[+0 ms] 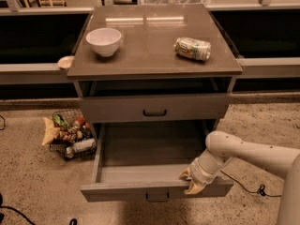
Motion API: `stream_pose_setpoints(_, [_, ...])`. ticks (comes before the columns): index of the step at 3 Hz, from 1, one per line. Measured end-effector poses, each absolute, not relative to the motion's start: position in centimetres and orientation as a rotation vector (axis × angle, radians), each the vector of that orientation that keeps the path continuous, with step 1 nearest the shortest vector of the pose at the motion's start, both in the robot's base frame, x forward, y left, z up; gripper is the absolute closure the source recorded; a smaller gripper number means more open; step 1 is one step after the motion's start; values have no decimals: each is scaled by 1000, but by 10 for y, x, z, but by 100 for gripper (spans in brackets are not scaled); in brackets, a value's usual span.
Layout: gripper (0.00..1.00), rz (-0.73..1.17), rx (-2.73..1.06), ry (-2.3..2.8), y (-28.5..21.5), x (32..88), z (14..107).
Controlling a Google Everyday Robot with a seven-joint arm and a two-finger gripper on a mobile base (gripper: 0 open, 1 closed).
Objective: Open middle drawer
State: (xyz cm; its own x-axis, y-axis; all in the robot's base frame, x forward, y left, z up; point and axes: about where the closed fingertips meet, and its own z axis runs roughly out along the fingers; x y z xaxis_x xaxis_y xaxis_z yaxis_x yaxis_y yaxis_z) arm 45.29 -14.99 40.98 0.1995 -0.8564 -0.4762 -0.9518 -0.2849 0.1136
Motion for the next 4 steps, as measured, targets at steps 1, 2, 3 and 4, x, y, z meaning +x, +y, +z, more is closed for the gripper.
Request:
stream_pose_setpoints(1, [60, 682, -2266, 1723, -150, 455, 410])
stream_pose_setpoints(2, [37, 655, -2277, 1689, -153, 459, 420])
stream_pose_setpoints(3, [6, 507, -2291, 1603, -170, 469, 480])
stream_pose_setpoints(4, [0, 379, -2293, 1553, -186, 473, 536])
